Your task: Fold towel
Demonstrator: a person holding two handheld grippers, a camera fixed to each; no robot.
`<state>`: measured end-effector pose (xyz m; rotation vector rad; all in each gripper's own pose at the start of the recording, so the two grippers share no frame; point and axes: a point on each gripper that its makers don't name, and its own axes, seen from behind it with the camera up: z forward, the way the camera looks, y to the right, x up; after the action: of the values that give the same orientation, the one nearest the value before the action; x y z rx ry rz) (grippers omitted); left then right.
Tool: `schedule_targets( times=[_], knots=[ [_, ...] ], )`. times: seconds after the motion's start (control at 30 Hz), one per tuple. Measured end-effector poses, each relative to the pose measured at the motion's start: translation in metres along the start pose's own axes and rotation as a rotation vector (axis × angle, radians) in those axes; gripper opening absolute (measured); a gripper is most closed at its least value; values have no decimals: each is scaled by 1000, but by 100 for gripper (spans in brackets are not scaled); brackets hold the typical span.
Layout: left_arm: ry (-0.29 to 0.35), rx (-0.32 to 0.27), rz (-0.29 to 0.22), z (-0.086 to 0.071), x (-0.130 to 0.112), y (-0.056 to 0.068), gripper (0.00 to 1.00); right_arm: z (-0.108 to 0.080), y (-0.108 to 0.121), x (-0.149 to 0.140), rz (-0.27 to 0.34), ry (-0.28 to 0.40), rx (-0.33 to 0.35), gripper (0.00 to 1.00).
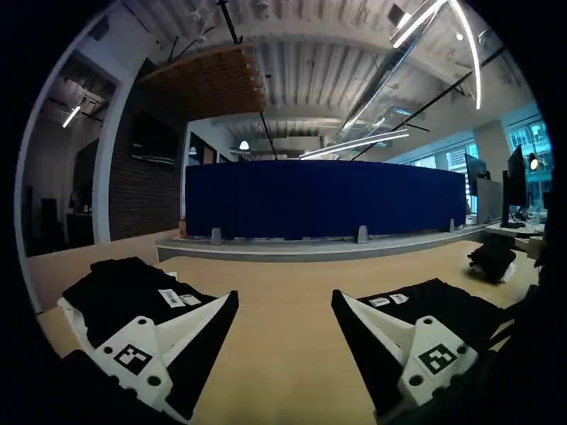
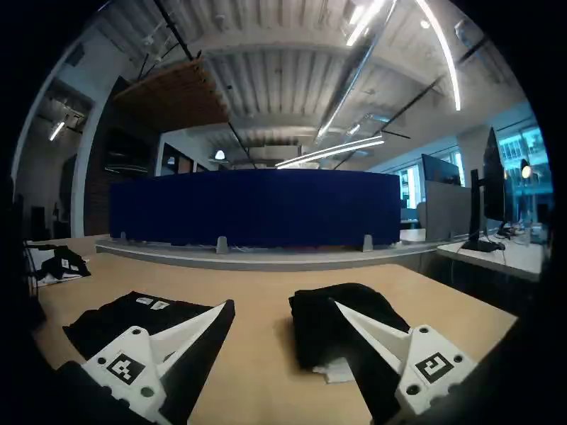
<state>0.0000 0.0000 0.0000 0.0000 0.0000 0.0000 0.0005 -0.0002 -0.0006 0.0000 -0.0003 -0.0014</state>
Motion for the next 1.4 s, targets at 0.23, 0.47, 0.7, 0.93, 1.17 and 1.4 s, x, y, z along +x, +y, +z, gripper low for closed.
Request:
schedule_targets(
  times=[0.23,0.47,0.7,0.93,1.17,1.4],
  knots=[
    [0,0,1,-1,0,0,98,0,0,0,1,0,0,100],
    [0,0,0,-1,-1,0,98,0,0,0,1,0,0,100],
    [0,0,1,-2,-1,1,98,0,0,0,1,0,0,100],
    [-1,11,0,-2,1,-2,97,0,0,1,1,0,0,100],
    [-23,8,-4,0,11,-1,97,-2,0,7,21,-17,-8,100],
    [0,1,17,0,73,2,97,-7,2,65,26,5,-16,100]
  ],
)
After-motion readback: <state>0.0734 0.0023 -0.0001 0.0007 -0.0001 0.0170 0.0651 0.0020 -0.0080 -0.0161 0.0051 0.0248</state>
